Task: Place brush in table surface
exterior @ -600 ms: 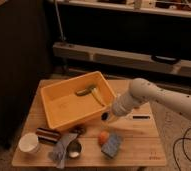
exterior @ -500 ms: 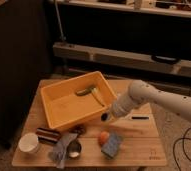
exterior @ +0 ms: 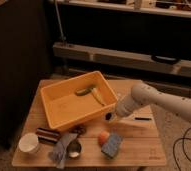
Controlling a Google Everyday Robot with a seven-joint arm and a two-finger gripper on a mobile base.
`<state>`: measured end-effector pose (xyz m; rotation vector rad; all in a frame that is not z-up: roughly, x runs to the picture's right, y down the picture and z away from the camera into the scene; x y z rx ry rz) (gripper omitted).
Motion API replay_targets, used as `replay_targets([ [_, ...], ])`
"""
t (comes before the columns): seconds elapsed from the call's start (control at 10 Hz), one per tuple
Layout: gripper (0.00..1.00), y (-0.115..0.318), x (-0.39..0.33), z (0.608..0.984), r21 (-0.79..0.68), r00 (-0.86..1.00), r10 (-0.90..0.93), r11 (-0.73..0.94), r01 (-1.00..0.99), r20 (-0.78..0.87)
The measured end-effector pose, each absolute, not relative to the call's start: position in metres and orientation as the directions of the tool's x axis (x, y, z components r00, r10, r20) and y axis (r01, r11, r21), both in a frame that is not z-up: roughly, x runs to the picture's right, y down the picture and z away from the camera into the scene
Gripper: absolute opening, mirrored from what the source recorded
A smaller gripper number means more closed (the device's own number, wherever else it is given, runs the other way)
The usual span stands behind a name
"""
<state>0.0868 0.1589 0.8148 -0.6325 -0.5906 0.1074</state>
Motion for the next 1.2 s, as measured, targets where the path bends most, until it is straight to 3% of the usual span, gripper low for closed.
replay_targets([
  [0.6,0.77,0.161,0.063,0.848,-0.547,0.801,0.226,0.825,0.146,0.554],
  [1.2,0.80,0.152,0.052,0.853,-0.549,0.787,0.219,0.818,0.175,0.577],
])
